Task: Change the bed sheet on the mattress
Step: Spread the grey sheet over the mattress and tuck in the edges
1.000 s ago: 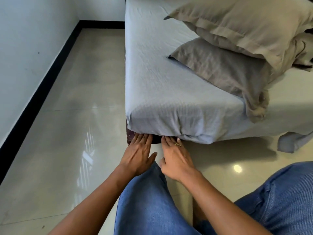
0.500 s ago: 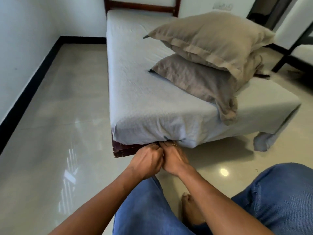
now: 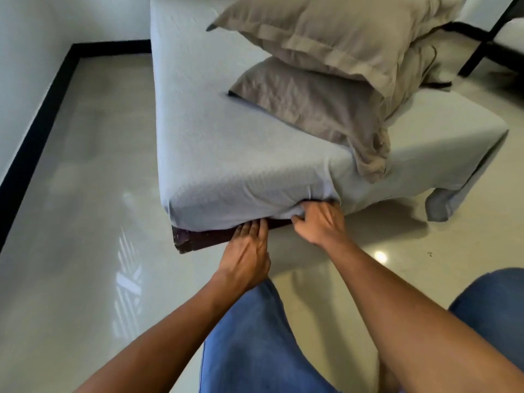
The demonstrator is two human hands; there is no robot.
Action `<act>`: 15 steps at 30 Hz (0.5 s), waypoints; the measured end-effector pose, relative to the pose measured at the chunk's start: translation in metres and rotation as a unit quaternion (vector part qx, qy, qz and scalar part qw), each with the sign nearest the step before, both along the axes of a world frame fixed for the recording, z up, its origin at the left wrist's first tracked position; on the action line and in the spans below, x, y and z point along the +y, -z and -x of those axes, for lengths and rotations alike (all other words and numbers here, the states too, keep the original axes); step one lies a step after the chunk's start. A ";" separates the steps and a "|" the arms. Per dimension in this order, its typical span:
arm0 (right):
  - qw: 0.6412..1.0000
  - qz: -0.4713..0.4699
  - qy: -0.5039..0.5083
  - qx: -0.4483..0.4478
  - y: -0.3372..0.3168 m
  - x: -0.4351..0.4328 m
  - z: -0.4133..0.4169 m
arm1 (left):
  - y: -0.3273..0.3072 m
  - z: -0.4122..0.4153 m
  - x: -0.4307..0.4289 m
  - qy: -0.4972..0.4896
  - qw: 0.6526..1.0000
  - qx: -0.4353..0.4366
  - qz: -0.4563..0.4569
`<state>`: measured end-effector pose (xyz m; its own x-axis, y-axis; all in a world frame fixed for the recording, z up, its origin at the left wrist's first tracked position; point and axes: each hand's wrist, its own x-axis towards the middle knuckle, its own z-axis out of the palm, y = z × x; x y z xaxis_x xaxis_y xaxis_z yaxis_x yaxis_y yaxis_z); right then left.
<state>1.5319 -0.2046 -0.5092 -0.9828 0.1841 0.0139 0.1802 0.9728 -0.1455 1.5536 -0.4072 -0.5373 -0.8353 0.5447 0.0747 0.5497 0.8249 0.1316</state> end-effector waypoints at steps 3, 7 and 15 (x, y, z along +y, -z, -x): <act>0.999 -0.024 -0.014 -0.030 0.006 -0.001 0.005 | -0.008 0.001 0.018 0.027 0.999 0.025 -0.011; 0.988 -0.034 -0.095 -0.114 0.018 0.012 -0.023 | 0.000 0.011 0.043 0.028 1.000 0.003 0.000; 0.994 -0.009 -0.112 0.017 0.020 0.008 -0.021 | 0.004 0.014 0.053 0.014 0.998 -0.024 0.047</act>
<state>1.5532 -0.1963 -0.5295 -0.9980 -0.0389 0.0492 -0.0450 0.9906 -0.1295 1.5399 -0.3538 -0.5417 -0.8215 0.5699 -0.0186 0.5669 0.8199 0.0806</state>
